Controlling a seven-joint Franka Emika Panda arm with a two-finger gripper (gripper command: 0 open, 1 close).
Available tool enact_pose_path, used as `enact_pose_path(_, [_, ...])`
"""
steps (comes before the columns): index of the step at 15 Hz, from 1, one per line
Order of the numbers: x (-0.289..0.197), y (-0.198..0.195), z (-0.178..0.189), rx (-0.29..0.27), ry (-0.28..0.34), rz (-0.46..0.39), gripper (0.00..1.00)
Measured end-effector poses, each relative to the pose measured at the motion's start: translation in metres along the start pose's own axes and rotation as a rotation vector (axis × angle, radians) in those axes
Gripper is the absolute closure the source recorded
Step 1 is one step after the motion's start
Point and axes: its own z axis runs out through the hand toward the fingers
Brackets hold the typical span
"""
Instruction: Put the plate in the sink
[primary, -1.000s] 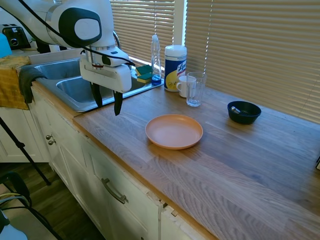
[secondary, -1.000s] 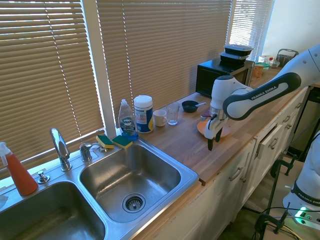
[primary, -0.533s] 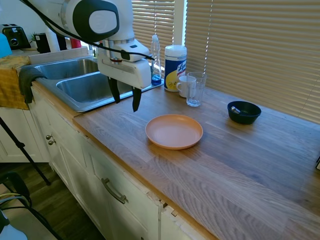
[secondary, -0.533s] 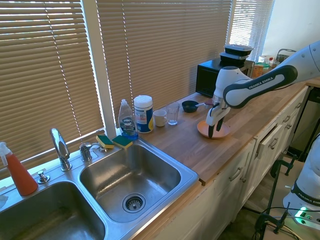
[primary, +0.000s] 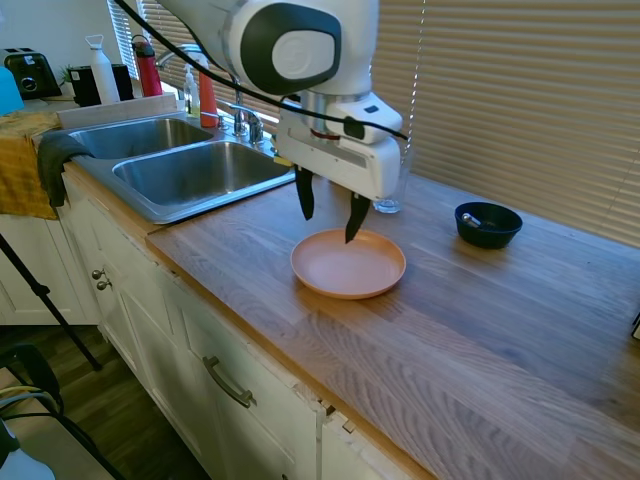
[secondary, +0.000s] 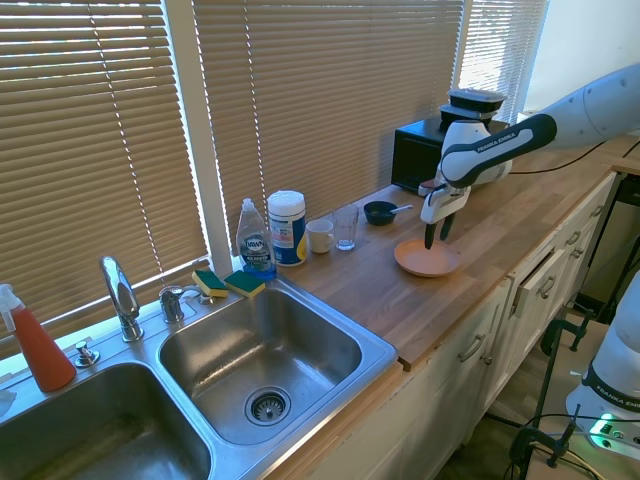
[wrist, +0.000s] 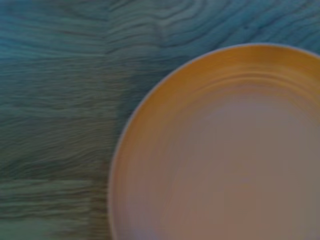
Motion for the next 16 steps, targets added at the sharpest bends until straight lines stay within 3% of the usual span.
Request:
enact_pose_path(5, [0.065, 0.043, 0.022, 0.009, -0.023, 0.003, 0.0])
enact_pose_path(11, [0.09, 0.025, 0.06, 0.028, -0.064, -0.129, 0.0])
enact_pose_path(15, [0.093, 0.018, 0.073, 0.027, -0.101, -0.173, 0.0])
enact_pose_path(16, [0.094, 0.017, 0.074, 0.03, -0.104, -0.18, 1.0])
